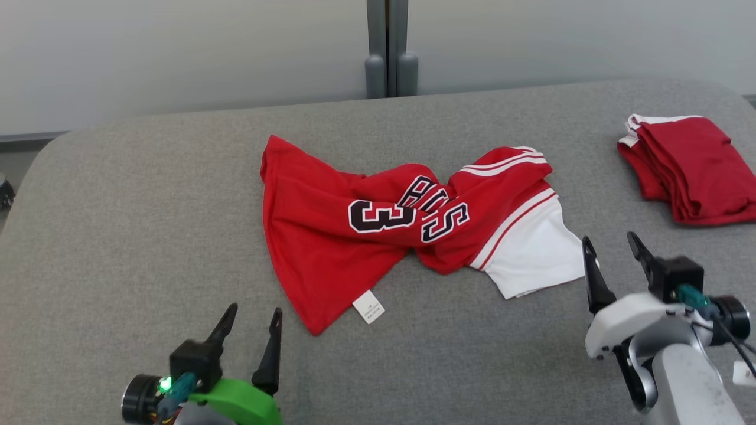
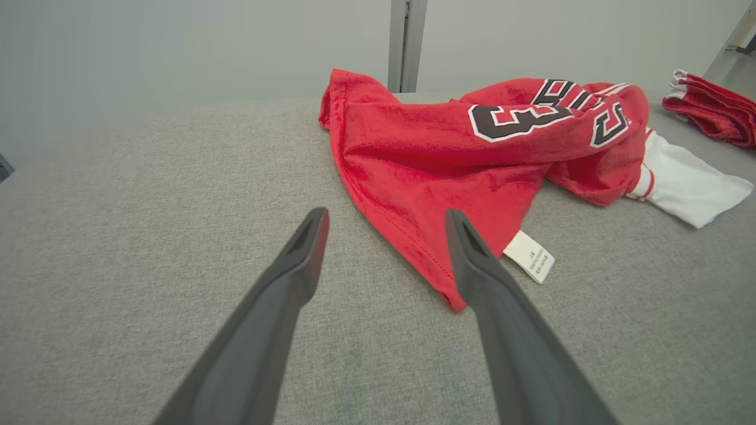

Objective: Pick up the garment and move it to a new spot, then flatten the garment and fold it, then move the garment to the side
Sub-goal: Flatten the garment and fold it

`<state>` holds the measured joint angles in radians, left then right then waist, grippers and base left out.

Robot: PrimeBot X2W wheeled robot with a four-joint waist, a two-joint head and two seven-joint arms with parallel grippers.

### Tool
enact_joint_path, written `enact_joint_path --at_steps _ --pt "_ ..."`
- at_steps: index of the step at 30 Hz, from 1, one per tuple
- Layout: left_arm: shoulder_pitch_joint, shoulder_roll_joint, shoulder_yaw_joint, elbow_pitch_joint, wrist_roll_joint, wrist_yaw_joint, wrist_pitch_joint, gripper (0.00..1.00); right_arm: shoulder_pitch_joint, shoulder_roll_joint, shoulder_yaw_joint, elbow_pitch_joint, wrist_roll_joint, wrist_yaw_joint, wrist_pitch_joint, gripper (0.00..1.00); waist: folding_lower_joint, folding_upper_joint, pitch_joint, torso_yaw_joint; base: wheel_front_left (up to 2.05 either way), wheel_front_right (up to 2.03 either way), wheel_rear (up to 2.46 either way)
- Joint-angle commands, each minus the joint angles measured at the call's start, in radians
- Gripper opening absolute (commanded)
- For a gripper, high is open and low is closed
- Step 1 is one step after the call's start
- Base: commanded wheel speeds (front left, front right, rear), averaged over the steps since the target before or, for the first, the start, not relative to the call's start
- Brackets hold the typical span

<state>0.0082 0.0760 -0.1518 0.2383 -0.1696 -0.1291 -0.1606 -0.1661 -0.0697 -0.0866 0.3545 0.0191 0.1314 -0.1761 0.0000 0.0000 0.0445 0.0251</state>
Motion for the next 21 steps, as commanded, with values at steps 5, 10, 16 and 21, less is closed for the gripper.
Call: enact_joint_path --at_steps 5,10,16,21 --pt "-0.150 0.018 -0.130 0.081 0.010 -0.003 0.163 1.00 -0.167 -0.038 0.005 0.138 -0.076 -0.002 0.217 1.00 0.0000 0.0000 0.108 -0.003 0.00 0.00 0.00" --pt "-0.247 0.024 -0.206 0.160 0.003 -0.003 0.213 1.00 -0.257 -0.027 -0.023 0.260 -0.122 -0.002 0.342 1.00 0.0000 0.0000 0.148 0.000 0.00 0.00 0.00" --pt "-0.300 0.030 -0.251 0.244 -0.010 -0.003 0.203 1.00 -0.286 -0.009 -0.050 0.351 -0.142 -0.002 0.353 1.00 0.0000 0.0000 0.166 0.004 0.00 0.00 0.00" --pt "-0.306 0.035 -0.283 0.288 -0.030 -0.003 0.186 1.00 -0.291 -0.002 -0.062 0.399 -0.150 -0.002 0.327 1.00 0.0000 0.0000 0.172 -0.001 0.00 0.00 0.00"
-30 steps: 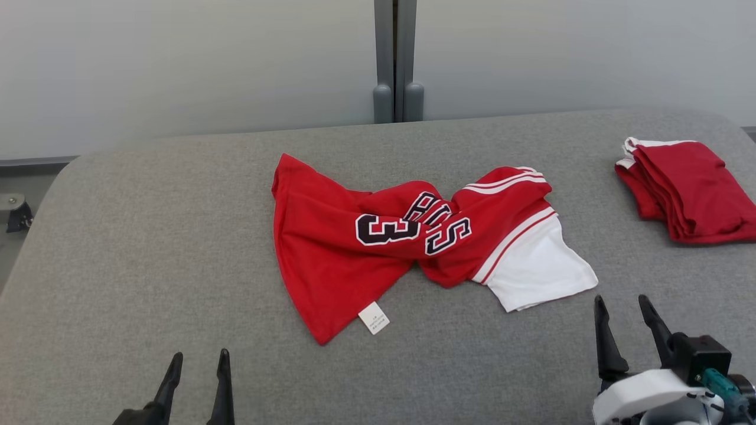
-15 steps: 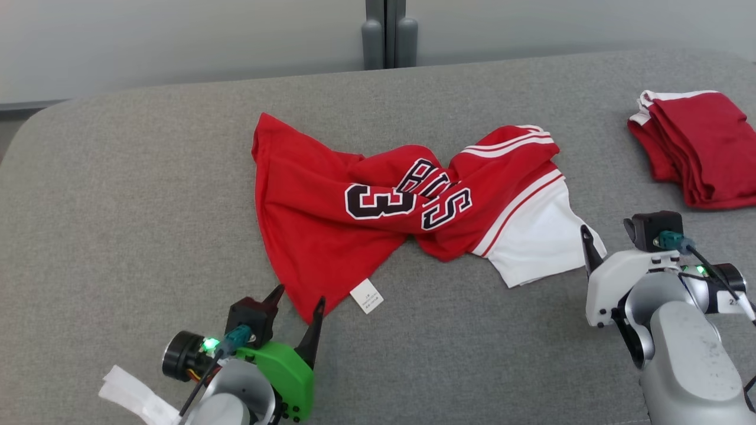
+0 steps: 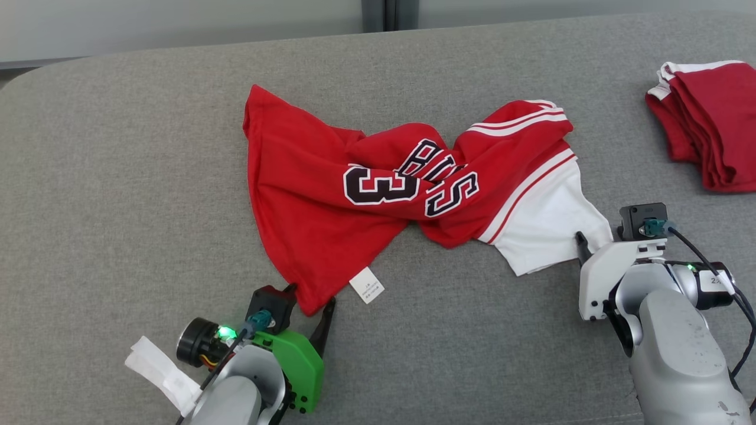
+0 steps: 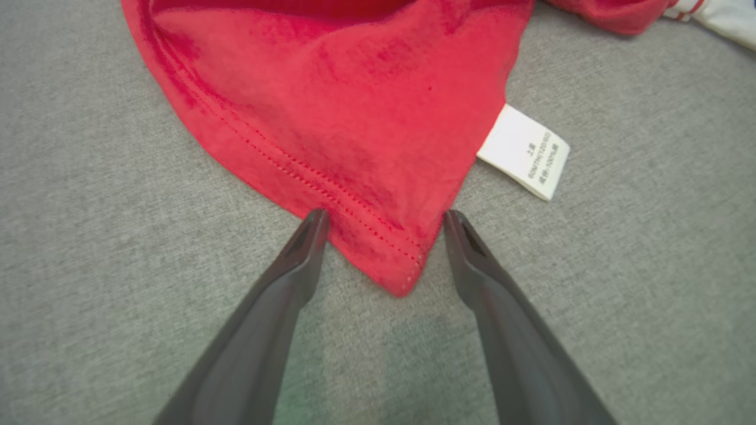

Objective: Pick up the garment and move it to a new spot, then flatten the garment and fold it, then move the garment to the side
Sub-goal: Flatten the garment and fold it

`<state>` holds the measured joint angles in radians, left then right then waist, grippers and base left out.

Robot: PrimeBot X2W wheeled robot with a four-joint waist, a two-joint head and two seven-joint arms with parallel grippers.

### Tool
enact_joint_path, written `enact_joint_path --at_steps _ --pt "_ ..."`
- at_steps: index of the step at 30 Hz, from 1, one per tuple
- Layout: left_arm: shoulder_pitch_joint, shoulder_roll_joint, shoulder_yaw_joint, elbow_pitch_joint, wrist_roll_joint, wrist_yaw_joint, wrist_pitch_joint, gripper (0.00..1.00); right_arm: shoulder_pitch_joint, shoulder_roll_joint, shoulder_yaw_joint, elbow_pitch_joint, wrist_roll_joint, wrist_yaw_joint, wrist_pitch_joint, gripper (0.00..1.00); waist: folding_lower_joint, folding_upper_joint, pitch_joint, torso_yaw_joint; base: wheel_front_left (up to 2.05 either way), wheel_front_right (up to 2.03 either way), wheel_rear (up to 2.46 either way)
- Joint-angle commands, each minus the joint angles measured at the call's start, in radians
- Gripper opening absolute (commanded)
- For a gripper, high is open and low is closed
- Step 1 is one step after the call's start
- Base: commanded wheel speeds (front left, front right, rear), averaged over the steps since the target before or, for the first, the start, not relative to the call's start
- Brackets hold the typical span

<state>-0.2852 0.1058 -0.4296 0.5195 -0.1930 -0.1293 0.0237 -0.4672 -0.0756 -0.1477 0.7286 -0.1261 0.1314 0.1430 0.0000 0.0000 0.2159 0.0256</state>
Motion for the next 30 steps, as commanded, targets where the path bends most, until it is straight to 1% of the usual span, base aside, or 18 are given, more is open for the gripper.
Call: enact_joint_path --at_steps 1,6,7,8,9,10,14,17,19,21,23,27,30 --pt "-0.012 0.007 -0.009 0.012 -0.010 -0.002 -0.002 1.00 0.009 0.004 -0.002 0.031 -0.008 -0.002 0.004 1.00 0.0000 0.0000 0.002 -0.003 0.00 0.00 0.00" --pt "-0.024 0.019 -0.031 0.042 -0.019 -0.003 -0.007 1.00 -0.006 0.009 -0.003 0.067 -0.015 -0.002 -0.013 1.00 0.0000 0.0000 0.010 -0.009 0.00 0.00 0.00" --pt "-0.027 0.018 -0.039 0.048 -0.024 -0.003 -0.005 0.76 -0.008 0.010 0.000 0.076 -0.012 -0.002 -0.011 1.00 0.0000 0.0000 0.010 -0.010 0.00 0.00 0.00" --pt "-0.033 0.020 -0.046 0.055 -0.027 -0.003 -0.008 0.00 -0.011 0.013 0.005 0.092 0.000 -0.002 -0.005 0.78 0.0000 0.0000 0.010 -0.011 0.00 0.00 0.00" --pt "-0.037 0.023 -0.057 0.062 -0.025 -0.003 -0.008 0.00 -0.016 0.016 0.003 0.104 0.017 -0.002 -0.004 0.28 0.0000 0.0000 0.009 -0.013 0.00 0.00 0.00" --pt "-0.038 0.026 -0.067 0.069 -0.032 -0.003 -0.008 0.00 -0.022 0.019 0.002 0.117 0.035 -0.002 -0.004 0.00 0.0000 0.0000 0.006 -0.014 0.00 0.00 0.00" --pt "-0.030 0.035 -0.069 0.064 -0.087 -0.003 -0.041 0.00 -0.046 0.018 -0.003 0.120 0.141 -0.002 -0.054 0.00 0.0000 0.0000 -0.019 -0.013 0.00 0.00 0.00" --pt "-0.011 0.049 -0.025 0.015 -0.132 -0.001 -0.072 0.00 -0.049 0.021 0.005 0.062 0.231 -0.002 -0.105 0.00 0.0000 0.0000 -0.047 -0.011 0.00 0.00 0.00" --pt "0.021 0.059 0.007 -0.049 -0.170 0.003 -0.081 0.00 -0.026 0.022 0.013 -0.003 0.314 -0.002 -0.117 0.00 0.0000 0.0000 -0.070 -0.010 0.00 0.00 0.00" --pt "0.058 0.081 0.039 -0.142 -0.201 0.012 -0.074 0.00 0.008 0.019 0.017 -0.100 0.402 -0.002 -0.107 0.00 0.0000 0.0000 -0.093 -0.010 0.00 0.00 0.00" --pt "0.105 0.107 0.067 -0.264 -0.230 0.022 -0.052 0.00 0.047 0.001 0.014 -0.235 0.498 -0.002 -0.078 0.00 0.0000 0.0000 -0.114 -0.012 0.00 0.00 0.00" --pt "0.213 0.150 0.129 -0.559 -0.326 0.039 0.027 0.00 0.147 -0.017 -0.014 -0.564 0.654 -0.001 0.013 0.00 0.0000 0.0000 -0.151 -0.028 0.00 0.00 0.00" --pt "0.282 0.204 0.182 -0.786 -0.361 0.072 0.095 0.00 0.192 -0.006 -0.060 -0.824 0.745 -0.001 0.096 0.00 0.0000 0.0000 -0.165 -0.054 0.00 0.00 0.00"
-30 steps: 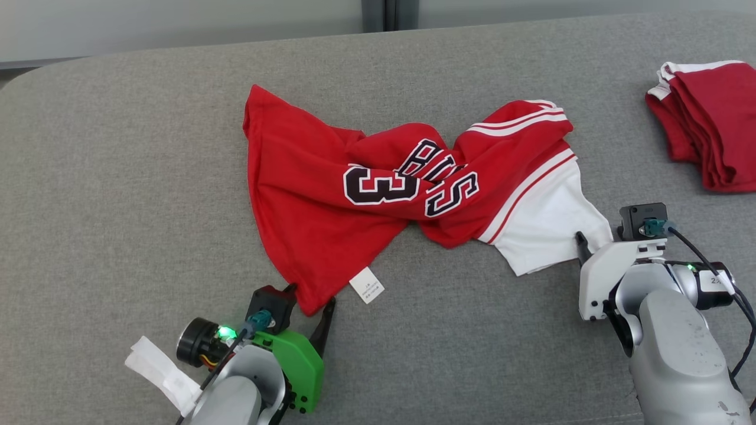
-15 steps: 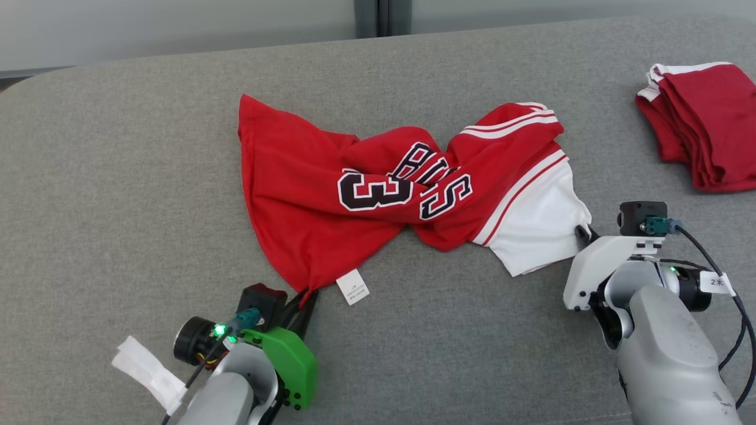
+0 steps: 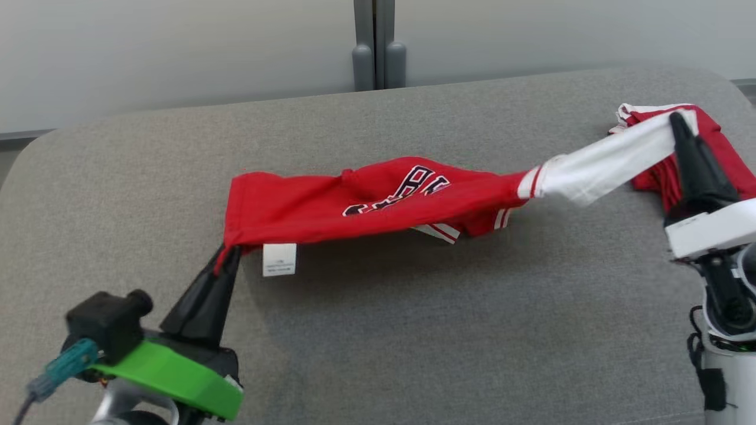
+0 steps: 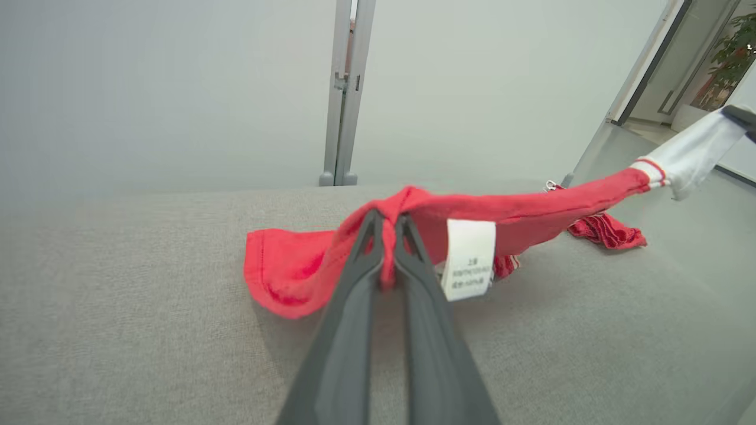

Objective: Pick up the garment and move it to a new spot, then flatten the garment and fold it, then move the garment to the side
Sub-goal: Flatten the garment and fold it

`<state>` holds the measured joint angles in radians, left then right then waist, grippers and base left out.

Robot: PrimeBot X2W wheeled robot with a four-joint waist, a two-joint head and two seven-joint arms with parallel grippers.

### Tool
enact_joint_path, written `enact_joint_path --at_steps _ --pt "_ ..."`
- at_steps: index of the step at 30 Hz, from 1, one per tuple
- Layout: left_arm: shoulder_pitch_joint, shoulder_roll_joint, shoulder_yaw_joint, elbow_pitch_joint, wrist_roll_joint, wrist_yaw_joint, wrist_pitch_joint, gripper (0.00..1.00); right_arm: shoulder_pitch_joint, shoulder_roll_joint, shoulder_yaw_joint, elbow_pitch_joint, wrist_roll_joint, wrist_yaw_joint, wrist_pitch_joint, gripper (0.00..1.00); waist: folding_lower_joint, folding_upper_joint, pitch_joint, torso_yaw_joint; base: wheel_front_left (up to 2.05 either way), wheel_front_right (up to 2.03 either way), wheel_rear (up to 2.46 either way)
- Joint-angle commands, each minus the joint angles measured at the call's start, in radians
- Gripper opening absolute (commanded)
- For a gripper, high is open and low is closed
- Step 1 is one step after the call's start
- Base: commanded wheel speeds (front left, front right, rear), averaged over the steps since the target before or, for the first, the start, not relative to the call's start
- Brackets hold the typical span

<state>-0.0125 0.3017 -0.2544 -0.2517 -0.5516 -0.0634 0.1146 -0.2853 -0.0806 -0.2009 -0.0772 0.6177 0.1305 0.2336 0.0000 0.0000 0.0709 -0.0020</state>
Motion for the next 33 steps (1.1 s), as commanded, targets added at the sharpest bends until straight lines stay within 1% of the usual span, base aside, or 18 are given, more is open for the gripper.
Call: enact_joint_path --at_steps 1,3,4,7,8,12,14,16,19,21,22,24,26,28,30,33 --pt "0.023 0.019 0.020 -0.079 -0.016 0.015 0.023 0.00 0.018 0.001 -0.026 -0.086 0.017 0.000 0.028 0.00 0.0000 0.0000 -0.020 -0.032 0.00 0.00 0.00" --pt "0.038 0.061 0.062 -0.230 -0.036 0.035 0.075 0.00 0.020 0.013 -0.073 -0.231 0.055 0.000 0.087 0.00 0.0000 0.0000 -0.016 -0.042 0.00 0.00 0.00" --pt "0.035 0.077 0.078 -0.286 -0.041 0.041 0.096 0.00 0.015 0.018 -0.090 -0.284 0.065 0.000 0.111 0.00 0.0000 0.0000 -0.013 -0.046 0.00 0.00 0.00" --pt "-0.022 0.135 0.139 -0.437 -0.065 0.049 0.167 0.00 -0.048 0.024 -0.157 -0.408 0.108 0.000 0.185 0.00 0.0000 0.0000 0.008 -0.061 0.00 0.00 0.00" --pt "-0.040 0.148 0.154 -0.467 -0.081 0.049 0.187 0.00 -0.068 0.026 -0.172 -0.432 0.112 0.000 0.204 0.00 0.0000 0.0000 0.016 -0.066 0.00 0.00 0.00" --pt "-0.166 0.217 0.210 -0.532 -0.153 0.036 0.283 0.00 -0.191 0.028 -0.223 -0.481 0.089 0.000 0.289 0.00 0.0000 0.0000 0.063 -0.087 0.00 0.00 0.00" --pt "-0.239 0.249 0.221 -0.526 -0.182 0.027 0.327 0.00 -0.261 0.029 -0.218 -0.473 0.059 0.000 0.324 0.00 0.0000 0.0000 0.094 -0.099 0.00 0.00 0.00" --pt "-0.313 0.261 0.215 -0.492 -0.222 0.021 0.362 0.00 -0.327 0.030 -0.195 -0.444 0.028 0.000 0.353 0.00 0.0000 0.0000 0.127 -0.109 0.00 0.00 0.00" --pt "-0.427 0.280 0.196 -0.400 -0.242 0.013 0.408 0.00 -0.432 0.030 -0.159 -0.352 -0.021 0.000 0.366 0.00 0.0000 0.0000 0.191 -0.122 0.00 0.00 0.00" --pt "-0.497 0.265 0.162 -0.318 -0.275 0.003 0.435 0.00 -0.505 0.030 -0.141 -0.266 -0.073 0.000 0.350 0.00 0.0000 0.0000 0.237 -0.122 0.00 0.00 0.00" --pt "-0.538 0.262 0.153 -0.274 -0.274 -0.001 0.440 0.00 -0.537 0.031 -0.128 -0.223 -0.094 0.000 0.338 0.00 0.0000 0.0000 0.256 -0.119 0.00 0.00 0.00" --pt "-0.638 0.280 0.129 -0.175 -0.235 -0.014 0.446 0.00 -0.613 0.030 -0.106 -0.122 -0.125 0.000 0.309 0.00 0.0000 0.0000 0.313 -0.110 0.00 0.00 0.00" --pt "-0.735 0.271 0.098 -0.058 -0.195 -0.027 0.431 0.00 -0.701 0.031 -0.074 -0.018 -0.167 0.000 0.260 0.00 0.0000 0.0000 0.362 -0.105 0.00 0.00 0.00" --pt "-0.846 0.249 0.077 0.074 -0.162 -0.034 0.403 0.00 -0.813 0.028 -0.056 0.104 -0.203 0.000 0.181 0.00 0.0000 0.0000 0.402 -0.105 0.00 0.00 0.00" --pt "-0.963 0.229 0.064 0.199 -0.116 -0.039 0.352 0.00 -0.920 0.028 -0.055 0.237 -0.236 0.000 0.087 0.00 0.0000 0.0000 0.432 -0.106 0.00 0.00 0.00" --pt "-1.105 0.185 0.035 0.381 -0.028 -0.042 0.223 0.00 -1.071 0.030 -0.032 0.431 -0.243 0.000 -0.051 0.00 0.0000 0.0000 0.447 -0.100 0.00 0.00 0.00"
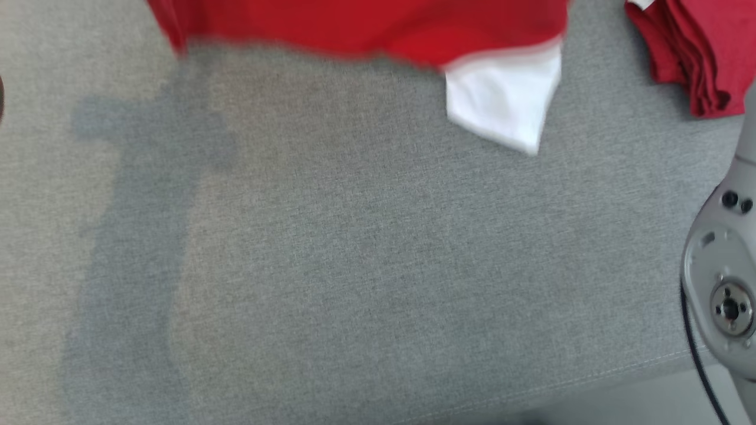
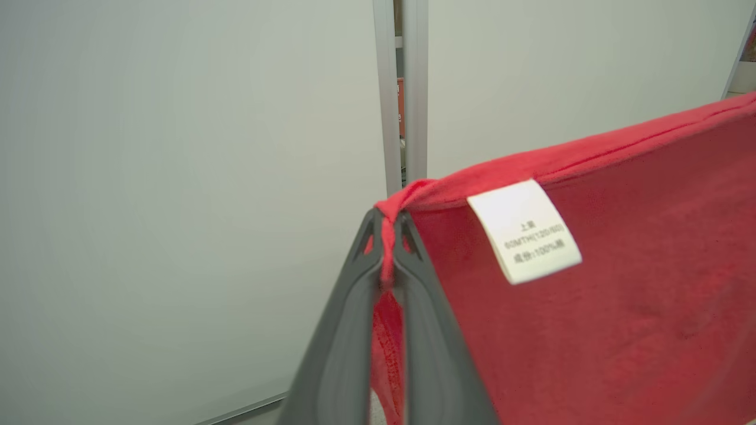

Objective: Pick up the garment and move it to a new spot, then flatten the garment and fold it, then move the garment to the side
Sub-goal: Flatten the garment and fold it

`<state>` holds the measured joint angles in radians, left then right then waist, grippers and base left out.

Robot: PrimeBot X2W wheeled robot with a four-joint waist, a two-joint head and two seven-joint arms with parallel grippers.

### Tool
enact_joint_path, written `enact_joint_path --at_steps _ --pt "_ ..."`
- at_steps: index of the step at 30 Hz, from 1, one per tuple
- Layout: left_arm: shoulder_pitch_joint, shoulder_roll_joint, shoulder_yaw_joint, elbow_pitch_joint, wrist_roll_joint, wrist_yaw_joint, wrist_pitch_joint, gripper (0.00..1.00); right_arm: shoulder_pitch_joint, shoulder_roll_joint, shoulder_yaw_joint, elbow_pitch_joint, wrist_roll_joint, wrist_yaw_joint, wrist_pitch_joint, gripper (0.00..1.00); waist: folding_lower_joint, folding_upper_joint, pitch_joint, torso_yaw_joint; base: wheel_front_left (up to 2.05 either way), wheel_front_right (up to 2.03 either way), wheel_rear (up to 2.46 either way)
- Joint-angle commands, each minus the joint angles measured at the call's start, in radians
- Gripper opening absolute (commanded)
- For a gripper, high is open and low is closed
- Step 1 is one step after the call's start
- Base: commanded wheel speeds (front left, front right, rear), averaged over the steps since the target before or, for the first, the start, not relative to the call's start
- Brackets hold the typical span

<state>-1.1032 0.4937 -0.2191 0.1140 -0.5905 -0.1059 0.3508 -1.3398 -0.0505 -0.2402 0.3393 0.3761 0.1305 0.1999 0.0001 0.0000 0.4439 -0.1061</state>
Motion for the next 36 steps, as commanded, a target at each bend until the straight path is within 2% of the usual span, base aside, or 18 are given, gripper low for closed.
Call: enact_joint_path --at_steps 1,4,7,11,15,19,24,31,36 --pt "-0.047 -0.018 -0.007 0.059 0.033 0.000 -0.056 0.00 -0.050 0.000 0.021 0.061 -0.006 0.000 -0.052 0.00 -0.0001 0.0000 0.074 0.005 0.00 0.00 0.00" --pt "-0.133 -0.038 -0.030 0.195 0.108 0.000 -0.201 0.00 -0.131 -0.003 0.063 0.182 -0.001 0.000 -0.180 0.00 -0.0001 0.0000 0.069 0.005 0.00 0.00 0.00" --pt "-0.125 -0.059 -0.053 0.302 0.130 -0.009 -0.296 0.00 -0.119 -0.001 0.115 0.278 0.034 0.000 -0.265 0.00 -0.0001 0.0000 0.048 0.000 0.00 0.00 0.00" --pt "-0.023 -0.049 -0.082 0.382 0.119 -0.018 -0.393 0.00 0.004 -0.002 0.205 0.355 0.090 0.000 -0.340 0.00 -0.0001 0.0000 0.014 -0.010 0.00 0.00 0.00" --pt "0.178 -0.036 -0.083 0.395 0.075 -0.021 -0.460 0.00 0.222 -0.002 0.295 0.354 0.180 0.000 -0.383 0.00 -0.0001 0.0000 -0.029 -0.021 0.00 0.00 0.00" --pt "0.430 -0.039 -0.066 0.339 0.031 0.004 -0.506 0.00 0.474 -0.003 0.342 0.292 0.220 0.000 -0.412 0.00 -0.0001 0.0000 -0.075 -0.020 0.00 0.00 0.00" --pt "0.723 -0.057 -0.076 0.209 -0.005 0.054 -0.517 0.00 0.789 -0.024 0.329 0.171 0.232 0.000 -0.418 0.00 -0.0001 0.0000 -0.138 0.003 0.00 0.00 0.00" --pt "1.058 -0.102 -0.111 -0.005 -0.033 0.152 -0.505 0.00 1.198 -0.047 0.254 -0.060 0.213 0.000 -0.369 0.00 -0.0001 0.0000 -0.198 0.034 0.00 0.00 0.00" --pt "1.242 -0.121 -0.132 -0.157 -0.080 0.192 -0.467 0.00 1.404 -0.028 0.207 -0.237 0.189 0.000 -0.290 0.00 -0.0001 0.0000 -0.198 0.039 0.00 0.00 0.00"
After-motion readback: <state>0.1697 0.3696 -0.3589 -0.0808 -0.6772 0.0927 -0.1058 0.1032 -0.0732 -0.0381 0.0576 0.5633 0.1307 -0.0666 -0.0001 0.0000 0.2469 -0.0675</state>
